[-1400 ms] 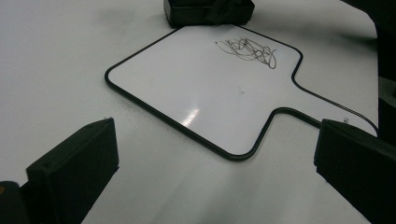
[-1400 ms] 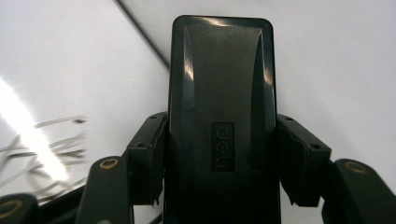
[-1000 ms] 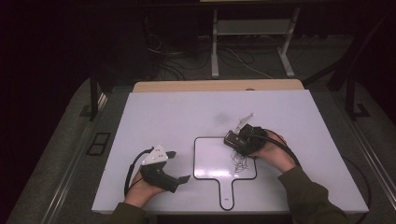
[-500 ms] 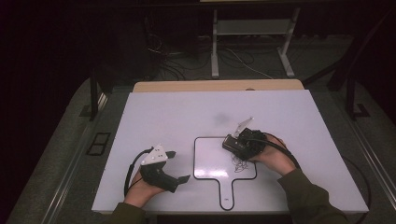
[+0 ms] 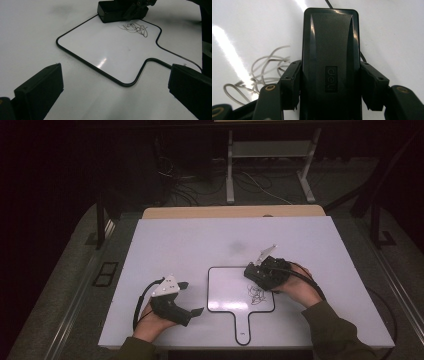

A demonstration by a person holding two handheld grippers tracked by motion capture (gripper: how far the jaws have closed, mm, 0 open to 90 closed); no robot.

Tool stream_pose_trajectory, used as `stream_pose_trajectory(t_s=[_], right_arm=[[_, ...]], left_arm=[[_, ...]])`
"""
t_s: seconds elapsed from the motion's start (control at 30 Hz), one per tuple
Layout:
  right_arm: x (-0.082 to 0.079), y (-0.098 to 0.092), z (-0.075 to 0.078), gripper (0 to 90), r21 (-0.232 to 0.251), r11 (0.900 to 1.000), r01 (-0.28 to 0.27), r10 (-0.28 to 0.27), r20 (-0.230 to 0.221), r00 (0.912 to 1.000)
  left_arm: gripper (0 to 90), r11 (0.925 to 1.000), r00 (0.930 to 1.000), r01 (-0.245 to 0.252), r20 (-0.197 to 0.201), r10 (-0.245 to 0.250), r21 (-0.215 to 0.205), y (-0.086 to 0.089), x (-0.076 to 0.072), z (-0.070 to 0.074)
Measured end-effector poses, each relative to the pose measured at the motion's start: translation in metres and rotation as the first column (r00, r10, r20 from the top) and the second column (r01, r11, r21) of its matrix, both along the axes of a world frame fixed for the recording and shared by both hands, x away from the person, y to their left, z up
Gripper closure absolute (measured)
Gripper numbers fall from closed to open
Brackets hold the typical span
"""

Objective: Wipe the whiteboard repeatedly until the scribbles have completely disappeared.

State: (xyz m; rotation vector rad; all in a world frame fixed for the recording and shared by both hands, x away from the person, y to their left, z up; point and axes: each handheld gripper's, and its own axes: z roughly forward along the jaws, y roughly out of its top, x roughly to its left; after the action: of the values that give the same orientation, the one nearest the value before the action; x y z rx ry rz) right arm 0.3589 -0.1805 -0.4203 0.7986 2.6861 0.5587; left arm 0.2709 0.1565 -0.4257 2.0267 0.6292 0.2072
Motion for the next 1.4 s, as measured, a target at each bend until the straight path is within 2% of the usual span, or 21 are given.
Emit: stream_pose_trajectory(t_s=[0.27,0.47,0.57,0.77,0.97,1.03,1.1,1.33,1.4], right_arm=[[-0.009,0.014,0.000,38.9,0.015,0.999,-0.049,0.049,-0.012,0.9987],[-0.022,0.022,0.000,38.9,0.016,0.996,-0.084,0.084,-0.018,0.9963],[-0.026,0.023,0.000,38.9,0.021,0.996,-0.087,0.088,-0.021,0.9959],[-0.031,0.017,0.001,38.9,0.018,0.996,-0.089,0.090,-0.026,0.9956],[-0.023,0.001,0.000,38.9,0.016,0.999,-0.038,0.038,-0.022,0.9990],[-0.023,0.000,0.000,38.9,0.020,0.999,-0.035,0.036,-0.029,0.9989],[-0.025,0.002,0.001,38.9,0.009,0.999,-0.040,0.040,-0.018,0.9990],[-0.040,0.006,0.001,38.8,0.030,0.997,-0.077,0.079,-0.046,0.9958],[-0.042,0.006,0.000,38.9,0.030,0.996,-0.084,0.085,-0.041,0.9955]], left_arm=[[0.0,1.0000,1.0000,0.001,0.000,-0.001,-0.002,0.000,0.000,0.000],[0.0,1.0000,1.0000,0.000,0.000,0.000,-0.007,0.000,0.000,0.000],[0.0,1.0000,1.0000,0.000,0.000,0.000,-0.006,0.000,0.000,0.000],[0.0,0.9999,1.0000,-0.004,-0.001,0.004,-0.010,0.000,0.000,0.000],[0.0,1.0000,1.0000,0.001,0.000,-0.001,-0.002,0.000,0.000,0.000],[0.0,1.0000,1.0000,-0.001,0.001,0.001,-0.006,0.000,0.000,0.000],[0.0,1.0000,1.0000,-0.001,0.000,0.001,-0.006,0.000,0.000,0.000],[0.0,1.0000,1.0000,0.001,-0.001,-0.001,0.002,0.000,0.000,0.000],[0.0,1.0000,1.0000,-0.001,-0.001,0.001,-0.003,-0.001,0.000,0.000]])
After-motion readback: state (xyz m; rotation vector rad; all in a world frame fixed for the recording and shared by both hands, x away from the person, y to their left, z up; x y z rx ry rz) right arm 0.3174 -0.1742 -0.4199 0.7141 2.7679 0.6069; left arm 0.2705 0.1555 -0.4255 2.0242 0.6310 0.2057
